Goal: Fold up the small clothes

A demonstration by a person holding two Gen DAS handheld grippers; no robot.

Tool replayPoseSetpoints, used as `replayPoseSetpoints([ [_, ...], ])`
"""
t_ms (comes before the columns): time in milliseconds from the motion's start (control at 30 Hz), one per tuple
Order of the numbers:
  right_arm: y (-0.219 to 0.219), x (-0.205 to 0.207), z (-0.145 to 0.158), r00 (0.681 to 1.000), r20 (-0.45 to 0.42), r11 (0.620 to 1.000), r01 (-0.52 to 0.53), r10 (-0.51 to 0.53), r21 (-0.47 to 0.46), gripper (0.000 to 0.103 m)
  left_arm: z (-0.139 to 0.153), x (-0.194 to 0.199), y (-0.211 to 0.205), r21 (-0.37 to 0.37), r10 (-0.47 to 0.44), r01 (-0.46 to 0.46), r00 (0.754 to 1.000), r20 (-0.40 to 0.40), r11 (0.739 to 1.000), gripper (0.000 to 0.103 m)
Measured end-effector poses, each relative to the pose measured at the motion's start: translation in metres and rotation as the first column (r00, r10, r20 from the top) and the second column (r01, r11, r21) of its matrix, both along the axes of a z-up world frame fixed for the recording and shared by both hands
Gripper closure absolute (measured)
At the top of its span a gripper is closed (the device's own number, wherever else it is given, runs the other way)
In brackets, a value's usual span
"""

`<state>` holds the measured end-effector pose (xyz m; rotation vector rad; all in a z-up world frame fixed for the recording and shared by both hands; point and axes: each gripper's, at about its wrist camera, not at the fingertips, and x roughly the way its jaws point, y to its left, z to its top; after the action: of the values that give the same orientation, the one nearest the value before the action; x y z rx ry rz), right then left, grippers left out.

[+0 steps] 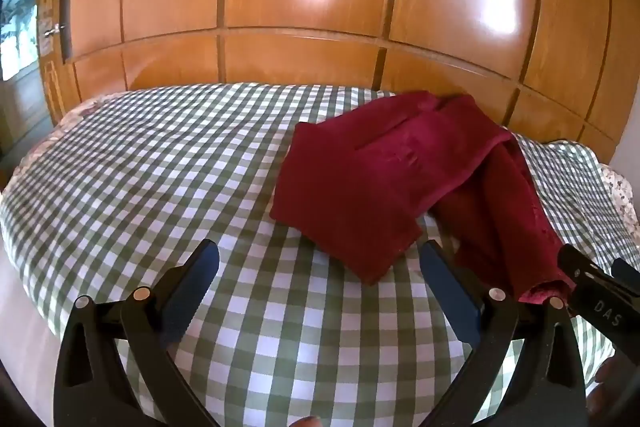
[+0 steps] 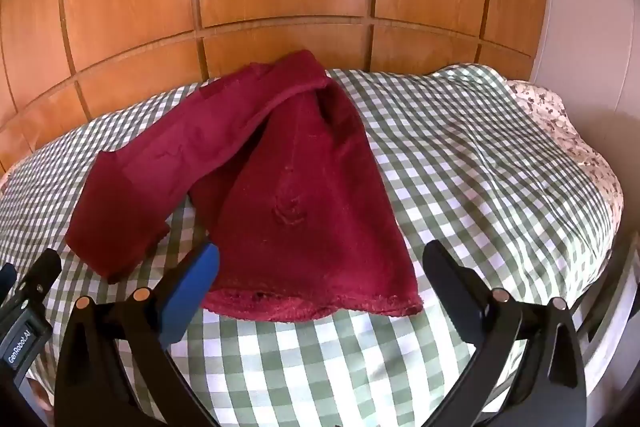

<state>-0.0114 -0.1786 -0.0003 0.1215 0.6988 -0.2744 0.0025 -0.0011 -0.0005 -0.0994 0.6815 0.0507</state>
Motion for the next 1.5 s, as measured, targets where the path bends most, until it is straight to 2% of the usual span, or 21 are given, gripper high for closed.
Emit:
replayPoseSetpoints([
  [133, -0.001, -0.002, -0.001, 1.000, 0.005, 1.000, -0.004, 0.003, 0.015, 0.002, -0.001, 0.010, -0.005, 0.023, 0.002, -0.001, 0.999, -0.044, 1.000, 0.004],
  [167, -0.002, -0.003, -0.002, 1.000, 0.005, 1.000, -0.005, 0.005, 0.016, 0.002, 0.002, 0.005, -0.001, -0.003, -0.008, 0.008, 1.000, -0.004, 1.000, 0.004],
  [267, 0.000, 0.000, -0.003, 1.000, -0.005, 1.000, -0.002, 0.002, 0.002, 0.002, 0.002, 0.004, -0.002, 0.003, -0.010, 0.010, 1.000, -0.006, 1.000, 0.004],
  [300, 0.000, 0.000, -0.002, 1.000, -0.006, 1.000, -0.002, 0.002, 0.000, 0.002, -0.006, -0.001, 0.001, 0.002, -0.013, 0.013, 1.000, 0.009, 1.000, 0.004],
  [700, 0.005, 0.000, -0.004, 1.000, -0.010, 1.000, -0.007, 0.007, -0.006, 0.002, -0.007, -0.001, 0.003, -0.001, -0.014, 0.014, 1.000, -0.005, 1.000, 0.004],
  [1233, 0.005, 0.003, -0.007, 1.000, -0.019, 1.000, -0.022, 0.022, 0.002, 0.002, -0.013, 0.001, -0.001, 0.057, -0.005, 0.007, 1.000, -0.029, 0.998, 0.004],
  [1500, 0.006, 0.002, -0.007, 0.999, -0.014, 0.999, -0.037, 0.038, 0.007, 0.002, -0.015, 0.004, 0.003, 0.058, 0.008, -0.006, 0.999, -0.039, 0.998, 0.004],
])
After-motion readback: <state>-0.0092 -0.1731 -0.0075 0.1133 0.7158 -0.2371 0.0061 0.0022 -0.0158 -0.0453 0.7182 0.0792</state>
